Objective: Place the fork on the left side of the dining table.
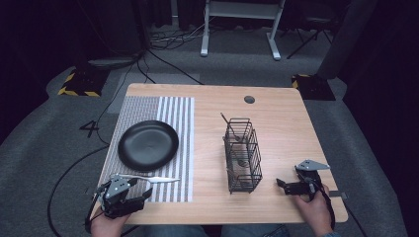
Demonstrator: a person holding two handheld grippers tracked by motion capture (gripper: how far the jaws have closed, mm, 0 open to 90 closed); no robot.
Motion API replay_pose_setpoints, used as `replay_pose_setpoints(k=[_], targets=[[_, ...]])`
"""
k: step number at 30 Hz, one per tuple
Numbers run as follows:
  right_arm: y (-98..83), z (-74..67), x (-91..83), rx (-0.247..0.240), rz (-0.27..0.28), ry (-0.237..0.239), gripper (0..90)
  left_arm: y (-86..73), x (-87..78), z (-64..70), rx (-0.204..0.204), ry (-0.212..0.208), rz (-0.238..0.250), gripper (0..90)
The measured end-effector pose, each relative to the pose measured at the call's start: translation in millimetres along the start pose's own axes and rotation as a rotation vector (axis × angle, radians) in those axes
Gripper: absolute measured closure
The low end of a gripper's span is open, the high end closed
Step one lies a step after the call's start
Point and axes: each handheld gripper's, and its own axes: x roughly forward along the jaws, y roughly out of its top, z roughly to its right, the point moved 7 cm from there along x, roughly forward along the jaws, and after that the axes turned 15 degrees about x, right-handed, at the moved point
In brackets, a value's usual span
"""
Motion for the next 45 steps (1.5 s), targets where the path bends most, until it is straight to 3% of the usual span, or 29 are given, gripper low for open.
replay_pose_setpoints(k=[9, 12, 18, 31, 37, 45], targets=[[0.3, 0.2, 0.4, -0.001, 0.001, -0.005, 1.7, 27.8, 9.6, 6.7, 0.043, -0.039, -0.002, 32.2], [0.2, 0.1, 0.4, 0.000, 0.001, -0.005, 1.7, 38.1, 11.5, 6.1, 0.039, -0.047, 0.002, 32.2], [0.3, 0.0, 0.5, 0.002, 0.002, -0.007, 1.7, 52.7, 16.9, 1.1, 0.031, -0.056, 0.005, 32.7], [0.8, -0.2, 1.1, 0.009, 0.004, -0.013, 1.7, 102.6, 25.6, -10.3, 0.109, -0.101, 0.025, 33.0], [0.9, -0.1, 1.2, 0.009, 0.005, -0.015, 1.8, 126.8, 31.5, -17.1, 0.093, -0.130, 0.061, 33.0], [0.8, -0.2, 1.1, 0.010, 0.004, -0.015, 1.8, 158.8, 42.0, -23.2, 0.147, -0.121, 0.066, 33.2]])
